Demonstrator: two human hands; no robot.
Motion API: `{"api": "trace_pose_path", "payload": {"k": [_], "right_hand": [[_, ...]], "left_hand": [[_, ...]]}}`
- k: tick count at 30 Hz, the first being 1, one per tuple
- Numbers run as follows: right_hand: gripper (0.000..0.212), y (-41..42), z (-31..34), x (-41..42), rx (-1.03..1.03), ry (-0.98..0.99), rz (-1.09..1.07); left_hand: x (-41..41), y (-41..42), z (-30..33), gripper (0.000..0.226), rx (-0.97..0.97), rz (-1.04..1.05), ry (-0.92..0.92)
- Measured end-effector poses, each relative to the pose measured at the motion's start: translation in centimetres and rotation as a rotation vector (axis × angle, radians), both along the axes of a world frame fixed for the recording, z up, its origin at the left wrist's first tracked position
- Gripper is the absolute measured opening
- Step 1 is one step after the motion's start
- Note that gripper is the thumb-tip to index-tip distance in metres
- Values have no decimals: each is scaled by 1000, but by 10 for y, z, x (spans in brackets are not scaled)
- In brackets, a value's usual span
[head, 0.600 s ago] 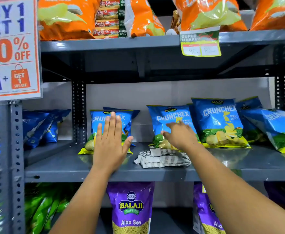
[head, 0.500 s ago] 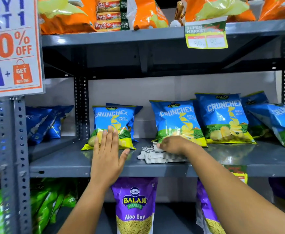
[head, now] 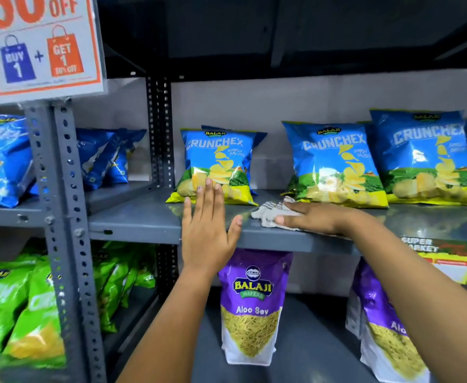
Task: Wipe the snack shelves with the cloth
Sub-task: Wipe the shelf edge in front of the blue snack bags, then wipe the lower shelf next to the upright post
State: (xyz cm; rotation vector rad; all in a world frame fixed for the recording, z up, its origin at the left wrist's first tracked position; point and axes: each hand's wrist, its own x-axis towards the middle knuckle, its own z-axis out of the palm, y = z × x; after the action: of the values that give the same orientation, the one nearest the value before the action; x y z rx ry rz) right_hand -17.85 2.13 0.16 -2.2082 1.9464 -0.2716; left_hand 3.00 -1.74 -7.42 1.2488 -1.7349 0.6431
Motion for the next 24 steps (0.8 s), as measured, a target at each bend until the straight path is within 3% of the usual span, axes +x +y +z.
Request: {"api": "trace_pose_path", "payload": {"k": [7, 13, 15, 18, 22, 24], "right_hand": [[42, 16, -7, 19, -328, 42, -112], [45, 45, -51, 56, -933, 64, -85], [48, 57, -86, 78, -995, -47, -30], [47, 61, -160, 111, -881, -230, 61], [47, 49, -251, 155, -414, -604, 94], [55, 32, -284, 171, -206, -688, 59]], "left_hand": [[17, 4, -21, 67, -14, -44, -40], [70, 13, -99, 66, 114, -11, -43], [100, 16, -137, 69, 210, 44, 44], [148, 24, -178, 77, 291, 180, 192], [199, 19, -199, 91, 346, 348, 310], [212, 7, -206, 93, 366, 394, 313]]}}
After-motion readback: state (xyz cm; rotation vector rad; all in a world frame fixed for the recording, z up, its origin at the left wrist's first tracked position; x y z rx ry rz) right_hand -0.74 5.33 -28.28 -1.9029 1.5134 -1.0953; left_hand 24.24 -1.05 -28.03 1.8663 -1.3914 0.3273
